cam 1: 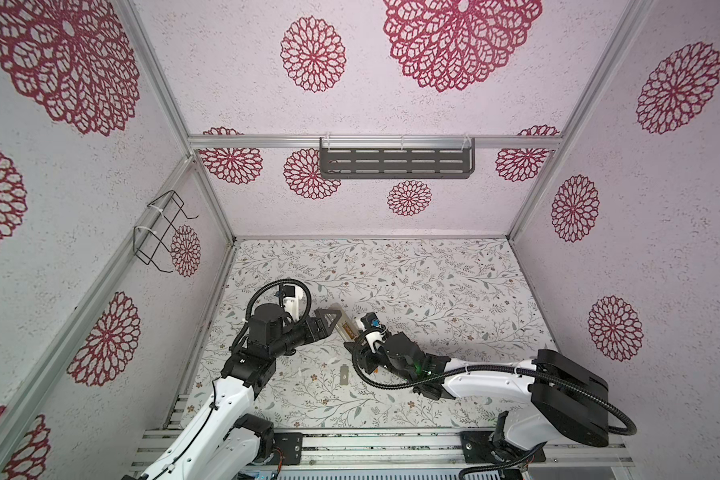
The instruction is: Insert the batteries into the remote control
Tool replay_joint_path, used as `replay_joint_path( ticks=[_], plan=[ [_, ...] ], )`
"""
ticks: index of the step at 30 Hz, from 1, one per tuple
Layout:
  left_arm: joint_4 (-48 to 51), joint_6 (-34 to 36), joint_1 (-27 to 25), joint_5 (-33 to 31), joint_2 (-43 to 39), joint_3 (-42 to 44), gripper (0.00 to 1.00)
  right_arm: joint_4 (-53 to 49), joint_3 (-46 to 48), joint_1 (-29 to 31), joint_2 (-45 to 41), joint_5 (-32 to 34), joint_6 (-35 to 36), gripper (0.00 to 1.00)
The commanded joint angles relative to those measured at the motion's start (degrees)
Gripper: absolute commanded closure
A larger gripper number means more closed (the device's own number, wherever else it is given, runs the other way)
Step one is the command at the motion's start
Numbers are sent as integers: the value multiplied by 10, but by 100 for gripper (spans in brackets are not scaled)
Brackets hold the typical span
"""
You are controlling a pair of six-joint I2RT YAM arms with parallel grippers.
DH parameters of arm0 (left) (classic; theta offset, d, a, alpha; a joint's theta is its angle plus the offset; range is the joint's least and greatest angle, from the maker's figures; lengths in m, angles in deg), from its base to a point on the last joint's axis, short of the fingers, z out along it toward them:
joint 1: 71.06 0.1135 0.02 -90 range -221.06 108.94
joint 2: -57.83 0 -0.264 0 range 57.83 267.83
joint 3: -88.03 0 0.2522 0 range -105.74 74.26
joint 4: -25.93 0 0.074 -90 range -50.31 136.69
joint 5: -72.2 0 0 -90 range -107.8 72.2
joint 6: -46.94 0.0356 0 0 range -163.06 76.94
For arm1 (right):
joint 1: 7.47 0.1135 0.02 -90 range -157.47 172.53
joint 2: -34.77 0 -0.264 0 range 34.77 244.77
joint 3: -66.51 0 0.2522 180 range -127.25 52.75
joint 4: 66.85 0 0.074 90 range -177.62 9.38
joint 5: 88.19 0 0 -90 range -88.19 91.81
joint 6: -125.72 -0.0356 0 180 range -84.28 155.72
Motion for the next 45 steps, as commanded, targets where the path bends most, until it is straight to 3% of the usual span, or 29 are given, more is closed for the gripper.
replay_joint_path(
  ticks=[1,13,20,26,33,45],
  plan=[
    [-31,8,-7,-9,8,-11,9,48,1,7,-27,-18,22,85],
    [-59,4,-25,-16,33,-8,27,52,-5,13,-28,-20,24,86],
    [-69,3,-27,-24,39,-2,45,55,-4,14,-26,-27,21,86],
    [-78,2,-27,-22,45,3,56,55,2,14,-31,-25,20,86],
    [-80,4,-28,-25,50,8,59,52,-1,15,-29,-26,17,86],
    [-77,12,-28,-39,54,16,73,31,-15,16,-21,-25,9,84]
  ],
)
